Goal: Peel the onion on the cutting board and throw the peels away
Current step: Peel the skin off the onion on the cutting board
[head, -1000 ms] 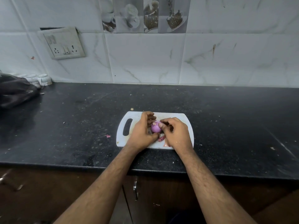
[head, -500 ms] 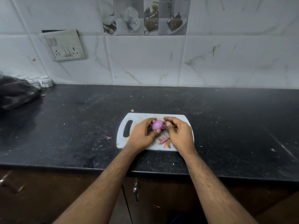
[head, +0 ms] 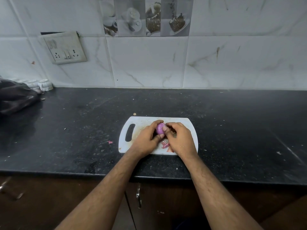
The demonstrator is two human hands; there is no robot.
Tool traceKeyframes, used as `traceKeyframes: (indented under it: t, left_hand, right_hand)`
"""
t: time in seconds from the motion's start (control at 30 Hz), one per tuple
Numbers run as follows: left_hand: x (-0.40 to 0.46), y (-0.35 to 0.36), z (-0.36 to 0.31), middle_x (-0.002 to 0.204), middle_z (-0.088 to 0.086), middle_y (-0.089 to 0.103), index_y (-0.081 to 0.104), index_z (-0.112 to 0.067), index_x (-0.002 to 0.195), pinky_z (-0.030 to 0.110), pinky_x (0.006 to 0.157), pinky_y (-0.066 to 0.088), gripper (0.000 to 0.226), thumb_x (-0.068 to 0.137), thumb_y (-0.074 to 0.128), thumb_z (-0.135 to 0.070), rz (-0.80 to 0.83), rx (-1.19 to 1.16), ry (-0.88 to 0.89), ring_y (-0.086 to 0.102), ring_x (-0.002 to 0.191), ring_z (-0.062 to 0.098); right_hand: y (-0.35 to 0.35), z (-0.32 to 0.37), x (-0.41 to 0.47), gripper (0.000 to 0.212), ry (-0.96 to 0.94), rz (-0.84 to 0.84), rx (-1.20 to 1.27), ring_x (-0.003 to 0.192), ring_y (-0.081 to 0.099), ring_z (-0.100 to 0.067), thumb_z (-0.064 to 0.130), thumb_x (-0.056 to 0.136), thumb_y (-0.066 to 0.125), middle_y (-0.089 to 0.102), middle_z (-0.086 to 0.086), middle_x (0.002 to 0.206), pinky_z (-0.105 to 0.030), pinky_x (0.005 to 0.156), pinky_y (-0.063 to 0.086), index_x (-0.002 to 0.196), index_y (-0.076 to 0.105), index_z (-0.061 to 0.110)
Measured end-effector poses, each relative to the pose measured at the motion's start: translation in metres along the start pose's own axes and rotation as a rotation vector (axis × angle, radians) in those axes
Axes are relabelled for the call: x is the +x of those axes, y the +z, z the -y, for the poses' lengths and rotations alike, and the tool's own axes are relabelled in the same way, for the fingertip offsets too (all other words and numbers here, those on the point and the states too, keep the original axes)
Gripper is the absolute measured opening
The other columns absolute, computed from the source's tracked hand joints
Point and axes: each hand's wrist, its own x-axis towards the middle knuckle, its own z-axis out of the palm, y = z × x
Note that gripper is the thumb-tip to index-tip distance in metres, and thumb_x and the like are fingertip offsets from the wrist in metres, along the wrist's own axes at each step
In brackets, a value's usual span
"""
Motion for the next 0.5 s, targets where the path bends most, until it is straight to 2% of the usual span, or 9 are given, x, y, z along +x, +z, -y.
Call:
traceKeyframes:
  t: [0.1,0.27,0.37,0.5]
  left_hand:
    - [-0.0004,-0.0012,0.0021,0.137,0.001,0.063,0.046,-0.016,0.147,0.03,0.11,0.046,0.051,0.099,0.063,-0.015,-0.009,-0.035,-0.008,0.06,0.125,0.013]
    - [-0.0006,-0.0036,0.0043,0.129,-0.006,0.065,0.049,-0.018,0.144,0.008,0.099,0.043,0.049,0.098,0.063,-0.011,0.017,-0.061,-0.01,0.061,0.118,0.002]
    - [-0.0003,-0.0058,0.0062,0.131,-0.006,0.065,0.05,-0.018,0.144,0.011,0.102,0.044,0.049,0.098,0.065,-0.012,0.039,-0.097,-0.019,0.061,0.121,0.002]
    - [-0.0006,-0.0078,0.0078,0.134,-0.007,0.064,0.051,-0.019,0.144,0.023,0.109,0.045,0.05,0.097,0.066,-0.014,0.056,-0.122,-0.037,0.06,0.125,0.004]
  right_hand:
    - [0.0032,0.0012,0.0018,0.046,-0.047,0.026,-0.254,0.103,0.058,-0.015,0.059,0.1,0.046,0.068,0.008,0.11,-0.038,0.095,0.047,0.12,0.068,0.024]
    - [0.0035,0.0008,0.0023,0.042,-0.055,0.013,-0.373,0.102,0.051,-0.018,0.052,0.105,0.038,0.063,0.003,0.105,-0.037,0.092,0.044,0.106,0.063,0.018]
    - [0.0033,0.0045,-0.001,0.04,-0.101,-0.023,-0.481,0.099,0.049,-0.02,0.046,0.107,0.035,0.061,-0.001,0.103,-0.037,0.088,0.043,0.104,0.059,0.015]
    - [0.0076,0.0096,-0.0047,0.034,-0.166,-0.043,-0.566,0.096,0.049,-0.021,0.038,0.108,0.033,0.061,0.0,0.104,-0.037,0.084,0.042,0.106,0.06,0.017]
